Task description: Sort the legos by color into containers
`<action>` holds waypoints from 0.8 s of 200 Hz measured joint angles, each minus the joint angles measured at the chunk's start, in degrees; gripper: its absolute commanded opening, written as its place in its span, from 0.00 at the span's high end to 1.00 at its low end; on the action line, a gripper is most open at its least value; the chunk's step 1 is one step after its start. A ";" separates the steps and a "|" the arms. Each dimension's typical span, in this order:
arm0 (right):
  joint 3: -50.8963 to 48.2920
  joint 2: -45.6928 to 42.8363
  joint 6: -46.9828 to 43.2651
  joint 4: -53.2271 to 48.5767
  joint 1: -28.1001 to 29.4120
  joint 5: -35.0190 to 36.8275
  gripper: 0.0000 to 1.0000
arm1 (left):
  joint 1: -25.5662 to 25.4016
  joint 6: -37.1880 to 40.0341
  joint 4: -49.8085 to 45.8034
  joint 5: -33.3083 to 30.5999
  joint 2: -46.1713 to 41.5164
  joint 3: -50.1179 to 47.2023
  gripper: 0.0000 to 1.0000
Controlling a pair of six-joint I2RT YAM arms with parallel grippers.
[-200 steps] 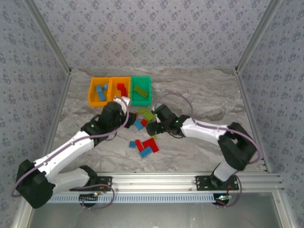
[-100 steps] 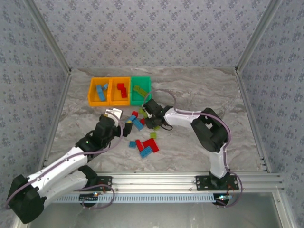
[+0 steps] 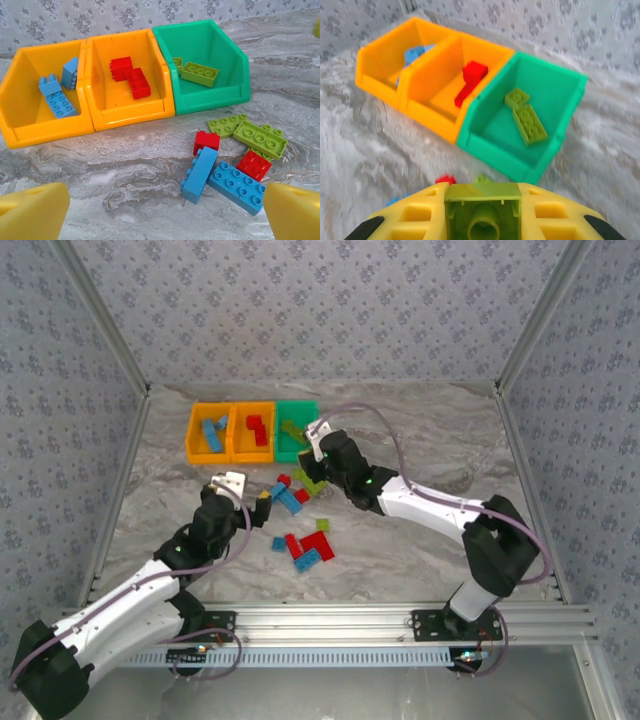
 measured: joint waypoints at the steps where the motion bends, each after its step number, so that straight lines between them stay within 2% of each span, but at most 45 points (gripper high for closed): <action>1: 0.15 0.24 -0.11 0.15 -0.04 -0.02 0.75 | 0.02 0.02 0.00 -0.04 0.00 0.00 0.01; 29: 11.26 13.38 -2.82 3.32 -2.69 -0.87 0.76 | 0.04 0.04 0.33 -0.55 0.00 -0.44 0.01; 59: 25.05 25.70 -3.34 1.05 -5.14 -1.90 0.74 | 0.26 0.07 0.76 -1.40 0.00 -0.70 0.01; 82: 34.75 33.07 -2.84 -2.14 -5.70 -3.08 0.64 | 0.37 0.07 1.25 -1.55 0.00 -0.74 0.01; 99: 39.63 36.06 -2.14 -6.27 -5.51 -3.23 0.55 | 0.37 0.07 1.44 -1.57 0.00 -0.76 0.01; 130: 42.71 36.61 -1.68 -11.52 -4.76 -2.14 0.54 | 0.74 0.02 2.43 -1.77 0.17 -0.92 0.01; 160: 39.65 32.46 -1.64 -14.64 -4.63 -2.21 0.53 | 1.40 -0.13 2.89 -1.70 1.70 -0.94 0.01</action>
